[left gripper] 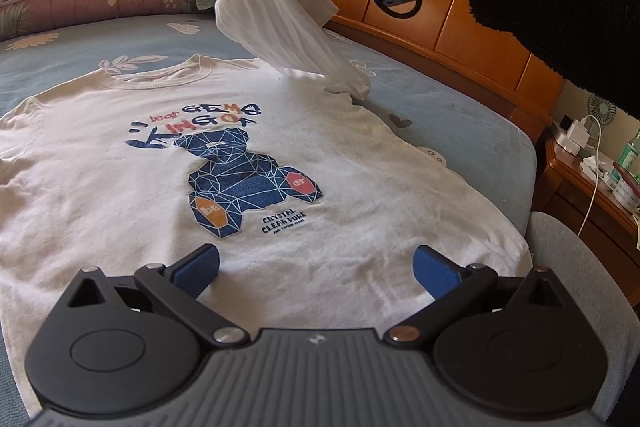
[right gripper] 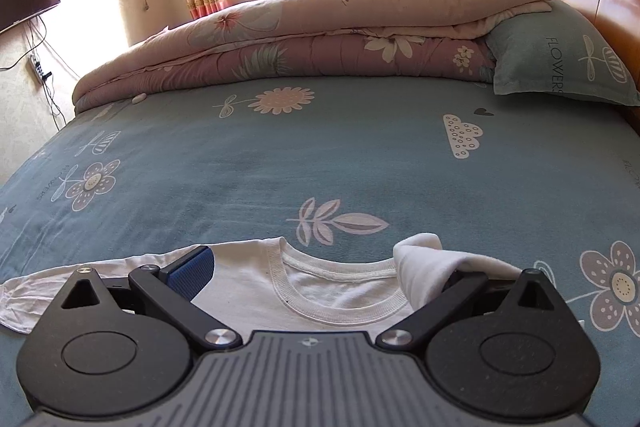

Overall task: Fold clothes
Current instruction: 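Lift the sleeve with the right gripper and carry it across the body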

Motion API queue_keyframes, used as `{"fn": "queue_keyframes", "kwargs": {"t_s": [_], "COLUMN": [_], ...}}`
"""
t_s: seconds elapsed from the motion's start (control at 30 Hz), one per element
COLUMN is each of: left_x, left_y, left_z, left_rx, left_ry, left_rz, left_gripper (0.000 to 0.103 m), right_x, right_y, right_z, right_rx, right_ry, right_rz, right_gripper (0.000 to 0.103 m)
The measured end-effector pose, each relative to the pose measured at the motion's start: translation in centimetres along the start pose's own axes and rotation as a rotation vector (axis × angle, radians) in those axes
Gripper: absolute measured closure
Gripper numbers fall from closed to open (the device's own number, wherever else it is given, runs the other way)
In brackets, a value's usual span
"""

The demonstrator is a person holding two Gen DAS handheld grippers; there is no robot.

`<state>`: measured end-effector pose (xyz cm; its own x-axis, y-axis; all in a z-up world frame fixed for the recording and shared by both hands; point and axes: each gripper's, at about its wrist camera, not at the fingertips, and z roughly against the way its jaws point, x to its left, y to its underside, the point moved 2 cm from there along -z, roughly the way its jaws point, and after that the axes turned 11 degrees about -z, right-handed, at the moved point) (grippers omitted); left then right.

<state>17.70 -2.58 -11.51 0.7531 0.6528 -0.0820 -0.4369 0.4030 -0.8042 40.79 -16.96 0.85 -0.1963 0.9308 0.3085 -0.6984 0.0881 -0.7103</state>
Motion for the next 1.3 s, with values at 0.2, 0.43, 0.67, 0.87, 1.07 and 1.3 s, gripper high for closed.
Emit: {"fn": "queue_keyframes", "kwargs": {"t_s": [0.2,0.43,0.67,0.87,1.07,1.3], "left_x": [0.1,0.3,0.3,0.1,0.1,0.1], "left_y": [0.1,0.4,0.9,0.9,0.8,0.8], "left_z": [-0.1,0.1,0.4,0.3,0.2,0.2], "left_rx": [0.004,0.007,0.032,0.037,0.034,0.033], "left_ry": [0.008,0.025,0.052,0.039,0.039,0.037], "left_rz": [0.004,0.018,0.011,-0.008,-0.008,-0.013], "left_gripper": [0.001,0.001,0.001,0.001,0.001,0.001], "right_x": [2.9,5.0,5.3,5.9,6.8,8.4], "right_y": [1.1,2.9,4.7,6.2,6.9,8.5], "right_z": [-2.5,-4.8,-6.5,-7.2,-7.3,-8.6], "right_rx": [0.016,0.041,0.045,0.048,0.026,0.064], "right_ry": [-0.025,-0.057,-0.081,-0.106,-0.127,-0.129], "right_rz": [0.045,0.069,0.040,0.054,0.094,0.159], "right_gripper": [0.000,0.000,0.000,0.000,0.000,0.000]}}
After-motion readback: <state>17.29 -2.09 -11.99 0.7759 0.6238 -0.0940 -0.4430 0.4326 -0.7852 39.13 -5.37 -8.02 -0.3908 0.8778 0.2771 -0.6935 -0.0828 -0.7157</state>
